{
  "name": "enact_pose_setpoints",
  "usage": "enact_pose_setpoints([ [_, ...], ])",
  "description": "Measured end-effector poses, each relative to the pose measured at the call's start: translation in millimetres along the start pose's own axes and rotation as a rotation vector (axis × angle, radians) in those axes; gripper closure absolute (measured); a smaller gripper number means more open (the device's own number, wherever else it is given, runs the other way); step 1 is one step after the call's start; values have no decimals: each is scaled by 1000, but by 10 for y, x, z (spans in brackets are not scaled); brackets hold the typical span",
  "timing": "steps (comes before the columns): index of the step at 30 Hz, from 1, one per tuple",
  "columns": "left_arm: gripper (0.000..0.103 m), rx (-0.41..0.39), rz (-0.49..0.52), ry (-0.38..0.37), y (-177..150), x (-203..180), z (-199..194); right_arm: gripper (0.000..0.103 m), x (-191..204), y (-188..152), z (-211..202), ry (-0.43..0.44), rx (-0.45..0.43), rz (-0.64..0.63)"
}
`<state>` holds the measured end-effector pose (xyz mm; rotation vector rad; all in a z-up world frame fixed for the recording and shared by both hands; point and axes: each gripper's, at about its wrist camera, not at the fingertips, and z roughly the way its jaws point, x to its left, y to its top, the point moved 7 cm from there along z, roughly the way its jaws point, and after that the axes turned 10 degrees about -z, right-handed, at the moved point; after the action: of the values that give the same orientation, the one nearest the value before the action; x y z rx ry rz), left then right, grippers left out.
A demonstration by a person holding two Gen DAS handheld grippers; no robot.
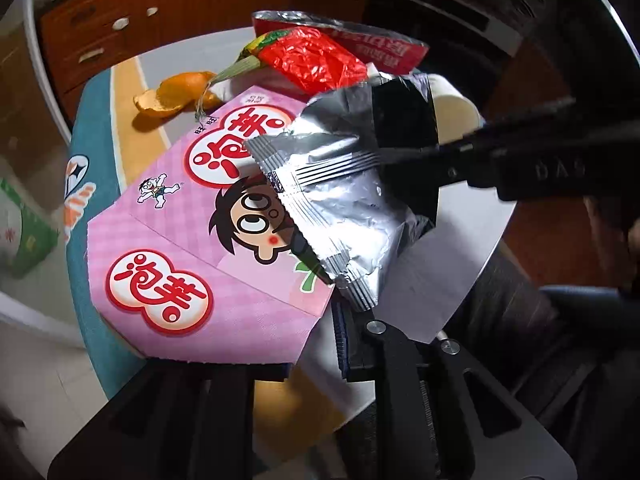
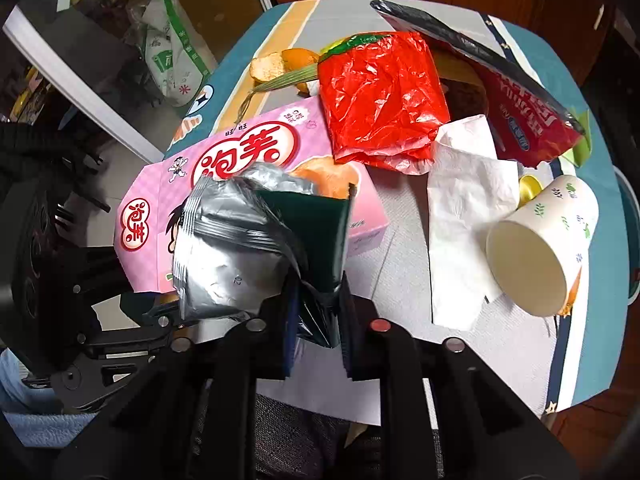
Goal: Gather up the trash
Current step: 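Grasp the pink snack box with the left tool while the right tool grasps the foil bag, then carry box and foil bag to the teal bin and release both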
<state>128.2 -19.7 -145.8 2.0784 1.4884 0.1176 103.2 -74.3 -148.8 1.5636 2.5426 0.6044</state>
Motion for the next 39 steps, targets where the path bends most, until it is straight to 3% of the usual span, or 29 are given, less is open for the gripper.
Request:
enact_pose_setpoints([
  [5,97,-63,13,5,42,-252,-461,90,-74,-30,-296,5,-68,18],
  [14,98,-120,-42,46,211,-369,-1119,95,-307,-108,-946,-18,-219,57],
  [19,98,-165,-11,80,384,-642,-1352,96,-494,-246,-1370,-57,-311,74],
  [23,97,-200,66,63,580,-1070,-1435,96,-844,-349,-1736,-117,-383,127],
  [28,97,-191,205,23,997,-1780,-1212,96,-1551,-622,-2172,-239,-447,240],
  [32,97,-137,301,-14,1379,-2374,-773,96,-2178,-873,-2397,-334,-461,345],
  [39,97,-3,423,-44,1817,-3276,149,96,-3174,-1289,-2361,-430,-433,515],
])
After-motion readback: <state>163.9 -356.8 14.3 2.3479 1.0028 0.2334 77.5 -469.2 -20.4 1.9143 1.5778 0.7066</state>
